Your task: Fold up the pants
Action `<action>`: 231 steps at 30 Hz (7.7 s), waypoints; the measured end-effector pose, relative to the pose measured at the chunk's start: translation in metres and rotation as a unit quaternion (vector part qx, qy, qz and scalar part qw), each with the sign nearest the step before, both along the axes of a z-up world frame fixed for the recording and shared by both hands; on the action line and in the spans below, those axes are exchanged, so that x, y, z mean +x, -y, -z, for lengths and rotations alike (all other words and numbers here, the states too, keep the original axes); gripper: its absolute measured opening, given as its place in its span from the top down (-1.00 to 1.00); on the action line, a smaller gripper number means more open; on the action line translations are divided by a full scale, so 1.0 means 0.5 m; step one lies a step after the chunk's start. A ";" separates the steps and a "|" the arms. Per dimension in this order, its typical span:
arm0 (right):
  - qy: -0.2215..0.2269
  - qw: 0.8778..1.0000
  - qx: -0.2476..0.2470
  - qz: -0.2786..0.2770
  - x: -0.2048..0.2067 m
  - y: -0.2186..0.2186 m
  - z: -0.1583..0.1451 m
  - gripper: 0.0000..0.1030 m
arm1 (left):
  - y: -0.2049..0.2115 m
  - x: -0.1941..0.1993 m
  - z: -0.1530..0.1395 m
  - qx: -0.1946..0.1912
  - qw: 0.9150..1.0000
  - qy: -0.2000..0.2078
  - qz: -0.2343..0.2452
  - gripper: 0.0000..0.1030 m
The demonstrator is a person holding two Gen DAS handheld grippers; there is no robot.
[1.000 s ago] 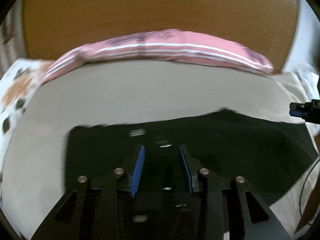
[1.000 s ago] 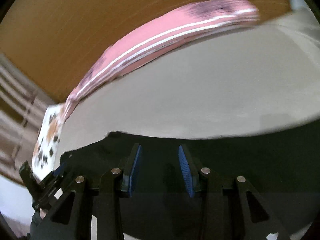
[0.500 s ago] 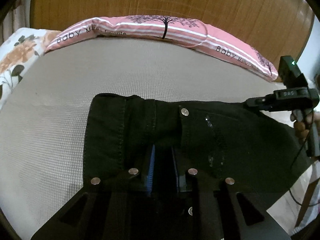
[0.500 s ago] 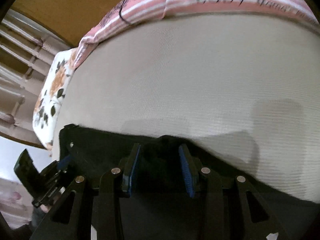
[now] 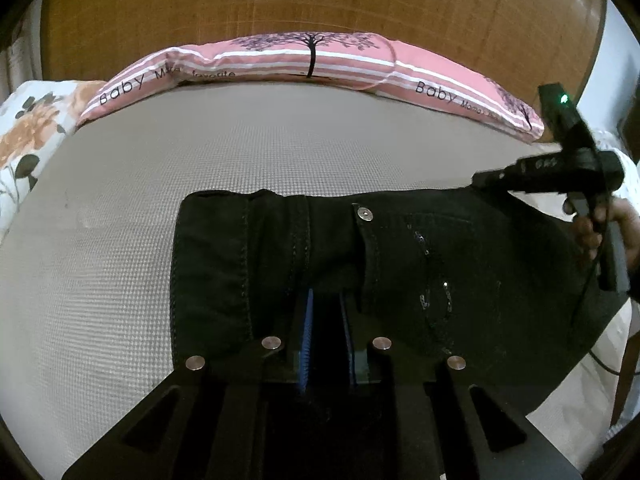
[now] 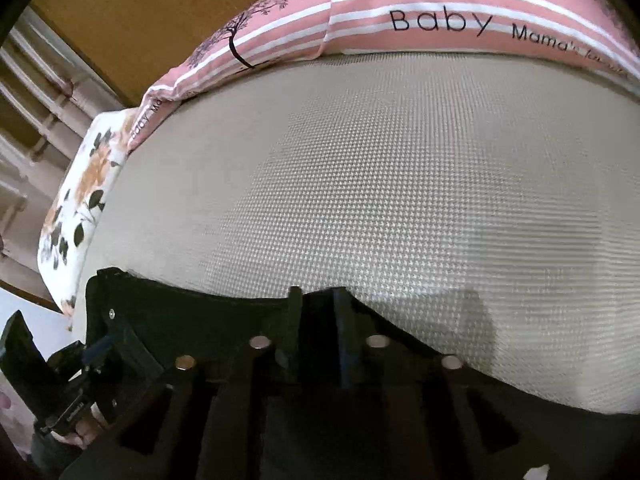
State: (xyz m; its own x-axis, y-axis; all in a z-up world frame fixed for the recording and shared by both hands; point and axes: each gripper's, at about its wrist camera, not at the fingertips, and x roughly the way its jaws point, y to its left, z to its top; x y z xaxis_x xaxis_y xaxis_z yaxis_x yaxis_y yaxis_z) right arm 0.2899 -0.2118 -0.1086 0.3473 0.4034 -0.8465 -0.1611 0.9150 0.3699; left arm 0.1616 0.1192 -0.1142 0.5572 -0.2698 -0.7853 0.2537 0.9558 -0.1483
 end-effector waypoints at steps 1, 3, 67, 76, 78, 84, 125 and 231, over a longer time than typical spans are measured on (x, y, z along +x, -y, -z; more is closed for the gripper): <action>0.005 1.000 -0.002 0.007 -0.005 0.004 -0.012 0.43 | 0.002 -0.001 -0.003 0.002 1.000 -0.001 -0.001 0.68; 0.032 0.999 0.001 0.026 -0.032 0.022 -0.048 0.22 | 0.006 -0.010 -0.018 0.007 1.000 -0.001 -0.001 0.68; 0.111 0.872 0.177 0.443 -0.660 0.709 -0.066 0.84 | 0.443 -0.112 -0.013 0.014 0.988 -0.063 0.141 0.23; 0.099 0.937 0.197 0.272 -0.429 0.383 -0.092 0.83 | 0.258 -0.096 -0.079 -0.030 0.997 -0.038 0.056 0.21; 0.089 0.948 0.204 0.228 -0.385 0.290 -0.078 0.83 | 0.225 -0.098 -0.085 -0.032 0.998 -0.032 0.041 0.21; 0.034 0.979 0.173 0.103 -0.332 0.047 -0.006 0.83 | 0.125 -0.107 -0.077 -0.049 0.998 -0.039 -0.001 0.20; 0.095 0.966 0.142 0.194 -0.502 0.193 -0.018 -0.02 | 0.275 -0.037 0.054 -0.265 0.917 -0.298 0.010 0.20; 0.009 0.999 -0.014 0.048 -0.458 -0.097 0.058 0.16 | -0.142 -0.217 -0.025 -0.221 0.936 -0.120 -0.245 0.07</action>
